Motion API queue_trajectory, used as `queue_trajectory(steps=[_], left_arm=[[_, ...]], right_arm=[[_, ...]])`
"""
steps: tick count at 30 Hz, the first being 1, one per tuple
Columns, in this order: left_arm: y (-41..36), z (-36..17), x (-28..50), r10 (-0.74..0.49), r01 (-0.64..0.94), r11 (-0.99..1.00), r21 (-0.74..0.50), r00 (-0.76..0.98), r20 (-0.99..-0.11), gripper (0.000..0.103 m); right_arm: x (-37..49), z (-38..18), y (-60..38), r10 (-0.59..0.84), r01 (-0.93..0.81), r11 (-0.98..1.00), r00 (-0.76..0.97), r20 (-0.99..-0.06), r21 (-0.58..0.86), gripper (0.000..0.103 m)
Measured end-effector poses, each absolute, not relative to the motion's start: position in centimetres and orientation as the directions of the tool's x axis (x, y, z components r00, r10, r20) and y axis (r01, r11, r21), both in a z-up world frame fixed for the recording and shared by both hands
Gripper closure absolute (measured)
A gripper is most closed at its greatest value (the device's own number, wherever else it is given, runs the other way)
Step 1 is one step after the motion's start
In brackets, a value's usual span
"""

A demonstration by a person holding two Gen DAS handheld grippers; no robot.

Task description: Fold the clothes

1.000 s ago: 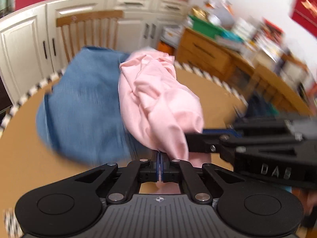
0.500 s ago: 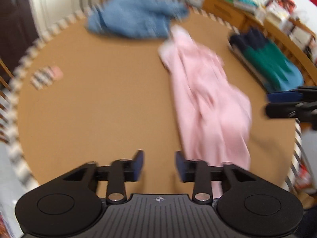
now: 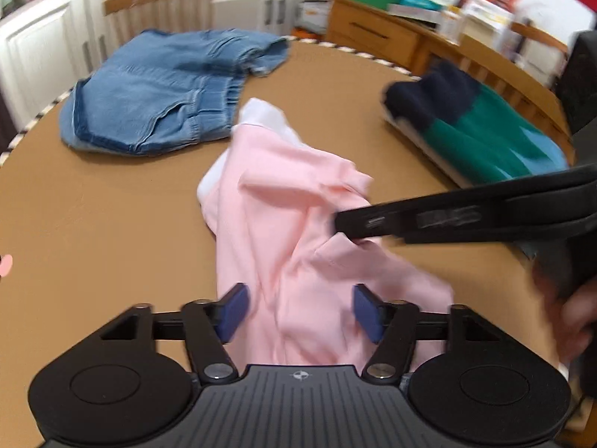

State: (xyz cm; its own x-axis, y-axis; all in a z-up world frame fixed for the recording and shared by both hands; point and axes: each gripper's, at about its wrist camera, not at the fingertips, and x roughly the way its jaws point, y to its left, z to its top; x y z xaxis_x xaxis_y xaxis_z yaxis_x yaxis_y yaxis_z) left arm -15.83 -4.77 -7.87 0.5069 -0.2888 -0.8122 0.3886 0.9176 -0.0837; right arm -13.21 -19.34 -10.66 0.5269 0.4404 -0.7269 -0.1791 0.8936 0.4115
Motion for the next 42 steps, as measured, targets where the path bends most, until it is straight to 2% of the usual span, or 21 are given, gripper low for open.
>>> queue_trajectory(steps=[1, 9, 12, 14, 15, 16, 17, 18, 19, 20, 23, 26, 29, 32, 34, 37, 39, 40, 41, 42], left_arm=[[-4.5, -7.7, -16.8, -0.294, 0.4, 0.913, -0.077, 0.517, -0.804, 0.022], [-7.6, -7.7, -19.7, -0.398, 0.579, 0.813, -0.07, 0.464, -0.791, 0.022], [-9.4, -8.7, -19.4, -0.439, 0.623, 0.774, -0.117, 0.392, -0.809, 0.028], [-10.2, -9.9, -18.9, -0.477, 0.639, 0.745, -0.19, 0.312, -0.822, 0.045], [-10.6, -10.6, -18.6, -0.488, 0.639, 0.734, -0.228, 0.265, -0.831, 0.071], [-10.8, -11.0, -18.6, -0.494, 0.638, 0.73, -0.244, 0.247, -0.834, 0.083], [-10.8, -11.1, -18.7, -0.497, 0.636, 0.73, -0.249, 0.245, -0.833, 0.088], [-10.8, -11.3, -18.8, -0.5, 0.634, 0.73, -0.254, 0.243, -0.832, 0.09], [-10.6, -11.2, -18.9, -0.499, 0.633, 0.732, -0.25, 0.249, -0.83, 0.091], [-10.2, -10.9, -19.2, -0.497, 0.632, 0.736, -0.243, 0.262, -0.827, 0.092], [-7.8, -9.5, -19.8, -0.461, 0.59, 0.785, -0.188, 0.354, -0.813, 0.093], [-2.7, -6.7, -20.4, -0.411, 0.428, 0.884, -0.19, 0.515, -0.752, 0.093], [5.2, -3.6, -21.7, -0.282, 0.126, 0.953, -0.274, 0.696, -0.661, 0.093], [13.2, -3.2, -23.0, -0.049, -0.215, 0.926, -0.311, 0.747, -0.663, 0.093], [16.6, -3.9, -23.5, 0.108, -0.37, 0.901, -0.226, 0.696, -0.71, 0.093], [18.1, -4.6, -23.8, 0.216, -0.412, 0.907, -0.086, 0.63, -0.746, 0.089], [17.8, -4.3, -23.9, 0.243, -0.387, 0.921, -0.029, 0.632, -0.736, 0.071], [17.3, -4.0, -23.7, 0.25, -0.362, 0.932, -0.003, 0.649, -0.718, 0.051], [16.8, -3.6, -23.5, 0.256, -0.337, 0.941, 0.023, 0.667, -0.7, 0.042], [16.2, -3.3, -23.3, 0.261, -0.313, 0.949, 0.049, 0.684, -0.681, 0.041]], right_arm=[[-15.0, -10.2, -20.3, 0.434, -0.184, 0.898, 0.524, -0.733, 0.4, 0.102], [-23.6, -10.0, -26.0, 0.325, -0.04, 0.937, 0.466, -0.823, 0.347, 0.102], [-24.9, -9.9, -27.5, 0.247, 0.0, 0.961, 0.439, -0.864, 0.275, 0.101], [-25.3, -9.7, -28.0, 0.212, -0.012, 0.973, 0.44, -0.872, 0.23, 0.1], [-25.3, -9.4, -28.0, 0.197, -0.023, 0.977, 0.454, -0.869, 0.21, 0.094], [-25.0, -9.1, -28.0, 0.189, -0.026, 0.979, 0.47, -0.862, 0.2, 0.092], [-24.5, -8.7, -28.0, 0.194, -0.032, 0.978, 0.485, -0.853, 0.205, 0.085], [-23.8, -8.4, -27.9, 0.201, -0.035, 0.977, 0.5, -0.843, 0.212, 0.063], [-23.0, -8.1, -27.5, 0.204, -0.045, 0.976, 0.517, -0.832, 0.212, 0.048], [-22.0, -7.8, -26.9, 0.208, -0.062, 0.976, 0.534, -0.819, 0.208, 0.04], [-19.0, -7.3, -24.8, 0.218, -0.132, 0.976, 0.579, -0.785, 0.174, 0.04], [-16.2, -6.9, -22.7, 0.209, -0.173, 0.976, 0.601, -0.771, 0.13, 0.039], [-15.1, -6.5, -21.9, 0.232, -0.185, 0.972, 0.627, -0.744, 0.146, 0.032], [-13.9, -7.2, -21.0, 0.26, -0.188, 0.965, 0.609, -0.749, 0.182, 0.032], [-13.5, -7.8, -20.1, 0.281, -0.204, 0.959, 0.584, -0.761, 0.198, 0.032], [-13.3, -8.5, -18.6, 0.312, -0.247, 0.947, 0.558, -0.769, 0.205, 0.032], [-13.2, -8.8, -17.6, 0.333, -0.277, 0.938, 0.547, -0.768, 0.209, 0.032], [-13.0, -9.0, -17.1, 0.344, -0.284, 0.934, 0.54, -0.768, 0.218, 0.032], [-12.8, -9.2, -16.6, 0.355, -0.292, 0.929, 0.533, -0.768, 0.227, 0.032], [-12.7, -9.4, -16.0, 0.372, -0.307, 0.922, 0.529, -0.763, 0.236, 0.032]])
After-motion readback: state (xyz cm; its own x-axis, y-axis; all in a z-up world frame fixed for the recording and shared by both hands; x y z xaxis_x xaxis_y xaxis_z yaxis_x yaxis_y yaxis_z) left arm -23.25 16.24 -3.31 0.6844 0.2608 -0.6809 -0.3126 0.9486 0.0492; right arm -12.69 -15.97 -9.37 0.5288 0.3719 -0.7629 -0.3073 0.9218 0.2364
